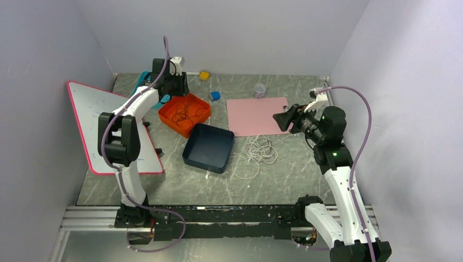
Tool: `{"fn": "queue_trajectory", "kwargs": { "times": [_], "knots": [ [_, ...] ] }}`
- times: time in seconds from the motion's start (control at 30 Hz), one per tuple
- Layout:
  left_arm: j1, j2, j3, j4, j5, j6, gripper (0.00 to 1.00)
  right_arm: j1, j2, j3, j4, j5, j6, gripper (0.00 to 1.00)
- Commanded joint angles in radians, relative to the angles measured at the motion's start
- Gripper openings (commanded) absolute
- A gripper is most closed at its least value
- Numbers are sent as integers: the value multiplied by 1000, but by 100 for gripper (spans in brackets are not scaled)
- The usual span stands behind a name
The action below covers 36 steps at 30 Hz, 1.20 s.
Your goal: Untangle the cables
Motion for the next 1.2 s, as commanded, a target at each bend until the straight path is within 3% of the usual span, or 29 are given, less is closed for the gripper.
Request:
{"fn": "queue_trajectory", "kwargs": {
  "times": [0.0, 0.3, 0.47, 0.73, 1.0, 1.17],
  "knots": [
    [7, -68, -22, 8, 13, 1, 45, -3, -6, -11, 16, 6, 3, 60],
    [-82, -280, -169, 40, 6, -55, 45, -3, 48, 4, -94, 166, 50, 60],
    [-204, -354, -220, 59, 12, -89, 47, -2, 74, -20, -138, 270, 130, 60],
    [-394, -346, -238, 93, -13, -130, 46, -2, 137, -100, -155, 332, 339, 60],
    [-536, -253, -252, 172, -14, -174, 45, -1, 167, -294, 24, 308, 606, 60],
    [-593, -181, -222, 186, -22, -172, 44, 9, 227, -320, 73, 331, 749, 61]
  ]
}}
